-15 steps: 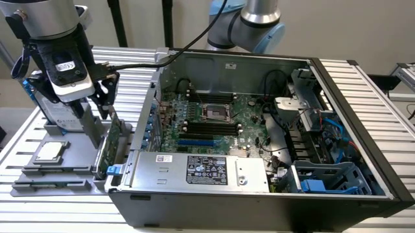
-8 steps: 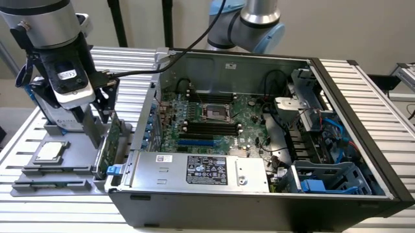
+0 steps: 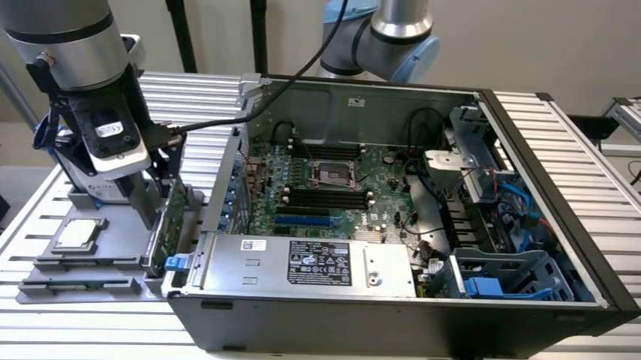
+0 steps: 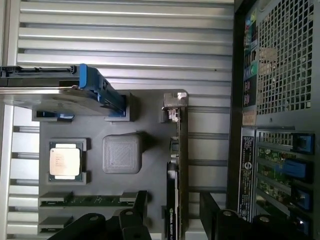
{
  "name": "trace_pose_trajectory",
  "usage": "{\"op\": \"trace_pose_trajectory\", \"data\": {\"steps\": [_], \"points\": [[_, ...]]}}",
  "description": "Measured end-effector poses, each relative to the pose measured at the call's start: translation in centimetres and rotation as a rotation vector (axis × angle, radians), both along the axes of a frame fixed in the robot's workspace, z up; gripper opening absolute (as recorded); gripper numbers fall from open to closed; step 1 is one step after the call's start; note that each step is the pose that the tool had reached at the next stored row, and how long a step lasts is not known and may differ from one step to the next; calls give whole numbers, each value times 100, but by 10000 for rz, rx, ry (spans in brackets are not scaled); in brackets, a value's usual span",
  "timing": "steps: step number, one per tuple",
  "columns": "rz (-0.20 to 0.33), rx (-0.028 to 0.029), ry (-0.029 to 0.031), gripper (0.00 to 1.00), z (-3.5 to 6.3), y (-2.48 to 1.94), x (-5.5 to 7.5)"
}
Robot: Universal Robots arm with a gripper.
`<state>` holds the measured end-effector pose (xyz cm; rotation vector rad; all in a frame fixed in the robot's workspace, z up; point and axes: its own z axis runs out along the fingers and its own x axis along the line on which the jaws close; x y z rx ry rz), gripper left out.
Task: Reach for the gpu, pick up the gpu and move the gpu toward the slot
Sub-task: 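Pick up the gpu and move the gpu toward the slot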
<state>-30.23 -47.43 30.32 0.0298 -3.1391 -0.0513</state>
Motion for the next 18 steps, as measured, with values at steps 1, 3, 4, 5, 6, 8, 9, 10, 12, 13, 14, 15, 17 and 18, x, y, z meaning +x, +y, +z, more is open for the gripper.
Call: {"op": "trace_pose_trajectory", "data": {"steps": [1,3,4,5,6,8,9,10,12,13,14,15,17,18], "points": [[-1,-1,-1,54,-19,-3,-1],[1,0,-7,54,-55,-9,-1],[0,-1,-9,54,-74,-12,-1],[0,0,-13,54,-92,-15,-2],[0,0,-16,54,-110,-18,-2],[1,0,-22,54,-146,-24,-3],[0,-1,-25,54,-164,-27,-3],[1,-1,-28,54,-182,-30,-3],[0,0,-37,54,-219,-36,-4],[0,0,-41,54,-237,-40,-4],[0,1,-45,54,-255,-43,-4],[0,0,-49,54,-273,-46,-5],[0,-1,-53,54,-310,-52,-6],[0,-1,-55,54,-327,-55,-7]]}}
